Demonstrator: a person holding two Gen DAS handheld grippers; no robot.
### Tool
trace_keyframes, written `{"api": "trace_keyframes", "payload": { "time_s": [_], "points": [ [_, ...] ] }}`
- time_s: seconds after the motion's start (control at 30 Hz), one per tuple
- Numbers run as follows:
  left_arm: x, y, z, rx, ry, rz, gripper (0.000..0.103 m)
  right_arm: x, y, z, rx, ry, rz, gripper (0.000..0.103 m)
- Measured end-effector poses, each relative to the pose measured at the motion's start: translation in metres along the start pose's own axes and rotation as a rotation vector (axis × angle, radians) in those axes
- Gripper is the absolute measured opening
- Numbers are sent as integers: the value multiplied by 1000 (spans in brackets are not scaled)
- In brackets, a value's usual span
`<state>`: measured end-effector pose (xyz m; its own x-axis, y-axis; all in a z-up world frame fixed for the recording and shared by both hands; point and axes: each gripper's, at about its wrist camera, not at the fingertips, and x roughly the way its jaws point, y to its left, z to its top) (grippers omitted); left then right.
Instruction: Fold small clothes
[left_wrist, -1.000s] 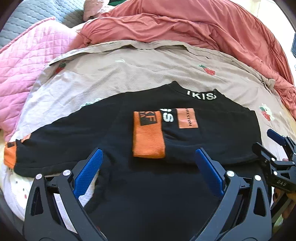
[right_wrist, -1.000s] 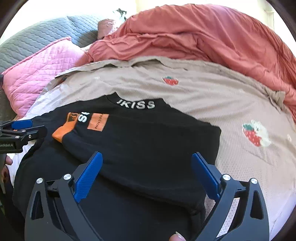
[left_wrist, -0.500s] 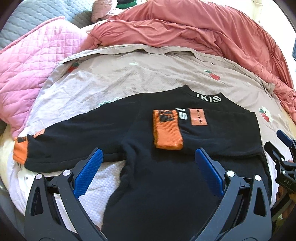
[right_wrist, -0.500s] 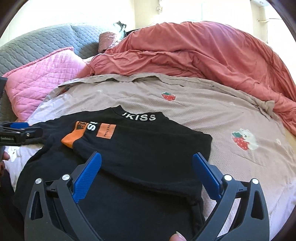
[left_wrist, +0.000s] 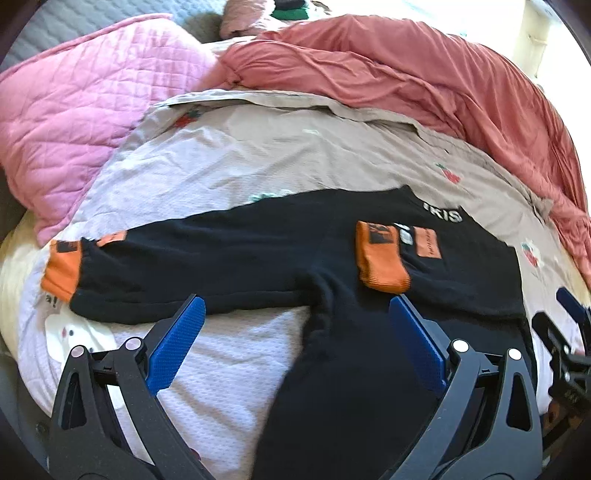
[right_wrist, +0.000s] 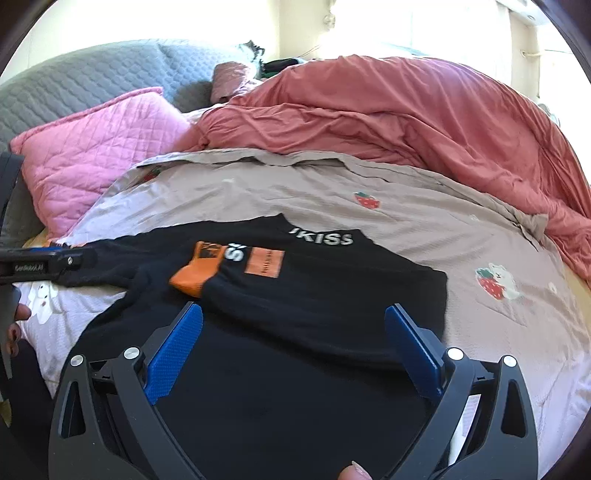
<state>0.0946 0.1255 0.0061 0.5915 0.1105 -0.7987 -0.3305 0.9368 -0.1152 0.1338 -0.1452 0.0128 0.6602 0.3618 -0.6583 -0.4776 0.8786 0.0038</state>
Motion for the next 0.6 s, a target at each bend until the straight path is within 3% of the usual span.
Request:
{"api": "trace_keyframes", "payload": {
  "time_s": [0.27, 0.6],
  "points": [
    [-8, 56, 3, -114, -33, 29, 94, 0, 46, 14, -50, 10, 11, 98],
    [-19, 107, -1, -161, -70, 123, 94, 10, 103, 27, -80, 43, 77, 98]
  ]
}}
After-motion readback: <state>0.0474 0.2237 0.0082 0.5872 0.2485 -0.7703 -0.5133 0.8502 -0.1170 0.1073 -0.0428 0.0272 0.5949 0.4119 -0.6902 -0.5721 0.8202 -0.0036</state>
